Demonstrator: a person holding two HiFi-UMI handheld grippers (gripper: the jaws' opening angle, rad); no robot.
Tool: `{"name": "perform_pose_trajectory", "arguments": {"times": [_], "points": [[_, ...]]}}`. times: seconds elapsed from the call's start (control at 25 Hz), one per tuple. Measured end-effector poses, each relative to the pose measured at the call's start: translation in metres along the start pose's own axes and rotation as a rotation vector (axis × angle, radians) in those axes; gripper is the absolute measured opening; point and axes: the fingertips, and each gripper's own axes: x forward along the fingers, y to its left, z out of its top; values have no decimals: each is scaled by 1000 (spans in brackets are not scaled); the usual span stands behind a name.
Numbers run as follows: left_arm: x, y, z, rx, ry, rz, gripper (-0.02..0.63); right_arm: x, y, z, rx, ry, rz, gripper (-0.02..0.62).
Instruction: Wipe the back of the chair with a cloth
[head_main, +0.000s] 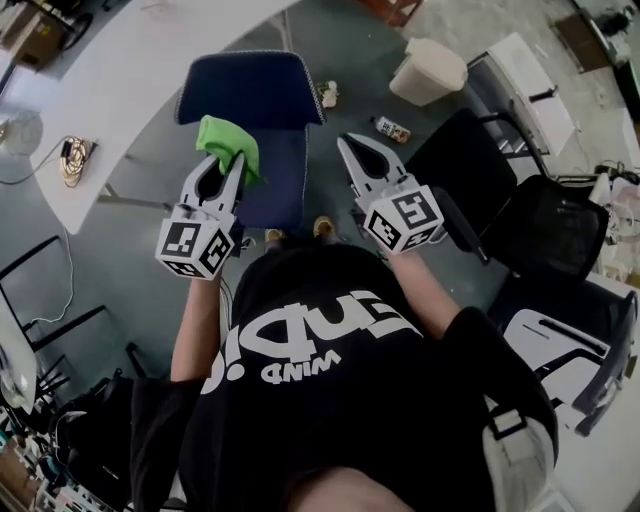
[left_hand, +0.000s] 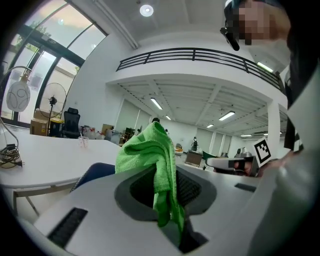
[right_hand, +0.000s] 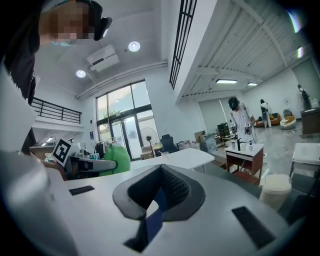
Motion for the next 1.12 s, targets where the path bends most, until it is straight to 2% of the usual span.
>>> {"name": "perform_pose_trajectory", "arguments": {"times": [0.24,0.52,1.12], "points": [[-19,-20,5,30,-30,-7,67,-24,9,1,-91,2,-33,-5],[-28,-20,-11,63,-41,-4,67,-33,1,-20,-67,6,-78,-5],[-40,-14,-27,22,-42,59,67,-32,11,-23,-44,7,-17,-5]]}}
